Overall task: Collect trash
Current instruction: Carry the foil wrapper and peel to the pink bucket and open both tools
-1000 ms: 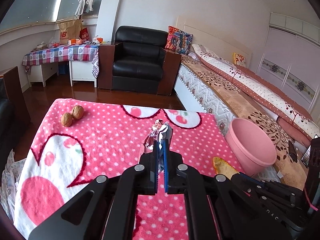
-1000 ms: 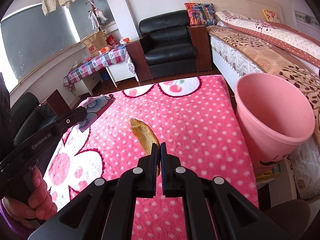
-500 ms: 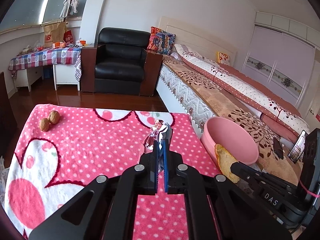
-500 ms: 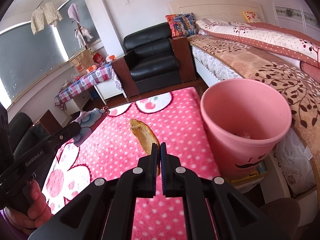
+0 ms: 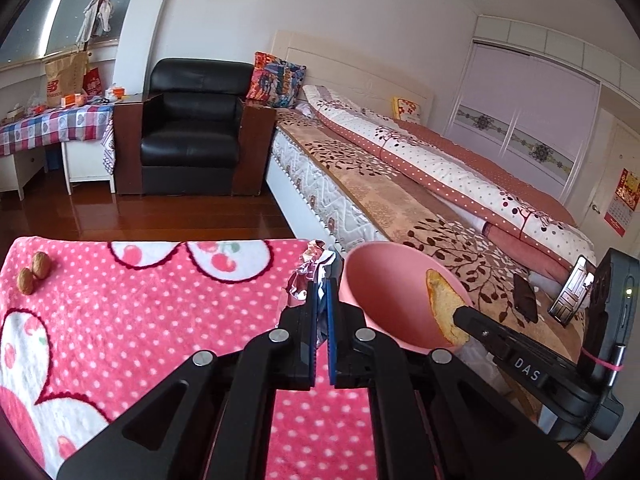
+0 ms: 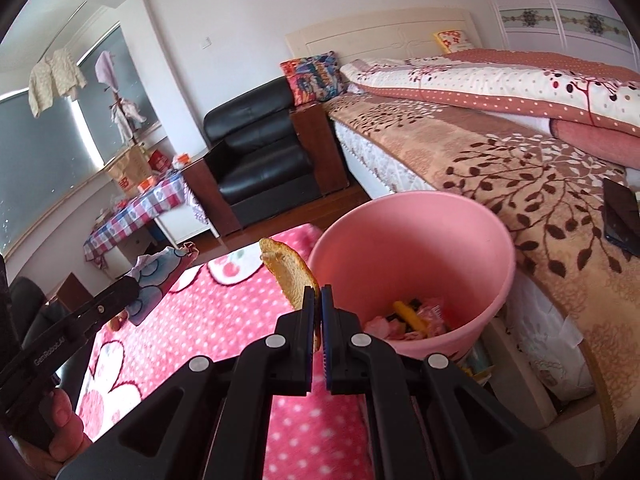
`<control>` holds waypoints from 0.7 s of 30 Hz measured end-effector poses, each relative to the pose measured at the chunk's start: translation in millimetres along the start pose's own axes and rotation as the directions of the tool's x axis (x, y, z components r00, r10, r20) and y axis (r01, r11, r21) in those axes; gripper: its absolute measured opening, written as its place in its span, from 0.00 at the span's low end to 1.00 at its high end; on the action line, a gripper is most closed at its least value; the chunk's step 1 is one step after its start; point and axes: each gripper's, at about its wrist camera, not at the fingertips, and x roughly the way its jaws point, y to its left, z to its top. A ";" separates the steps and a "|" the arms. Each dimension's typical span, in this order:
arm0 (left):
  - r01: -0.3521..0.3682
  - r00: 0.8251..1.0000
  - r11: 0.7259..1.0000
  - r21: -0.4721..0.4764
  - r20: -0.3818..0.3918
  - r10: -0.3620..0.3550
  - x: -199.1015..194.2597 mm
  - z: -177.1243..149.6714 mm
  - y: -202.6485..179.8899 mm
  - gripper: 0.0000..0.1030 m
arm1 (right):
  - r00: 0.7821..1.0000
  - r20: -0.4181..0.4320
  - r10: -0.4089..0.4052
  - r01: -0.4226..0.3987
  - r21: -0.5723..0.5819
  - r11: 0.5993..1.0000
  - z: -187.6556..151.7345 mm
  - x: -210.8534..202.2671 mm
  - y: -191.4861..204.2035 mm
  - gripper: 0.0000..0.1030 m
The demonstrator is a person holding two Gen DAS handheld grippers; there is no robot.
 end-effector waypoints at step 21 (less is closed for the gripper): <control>0.133 0.982 0.987 0.093 -0.145 -0.119 91.9 -10.3 -64.5 0.03 | 0.993 -0.049 -0.104 0.106 0.046 0.993 14.3 51.9 -65.3 0.03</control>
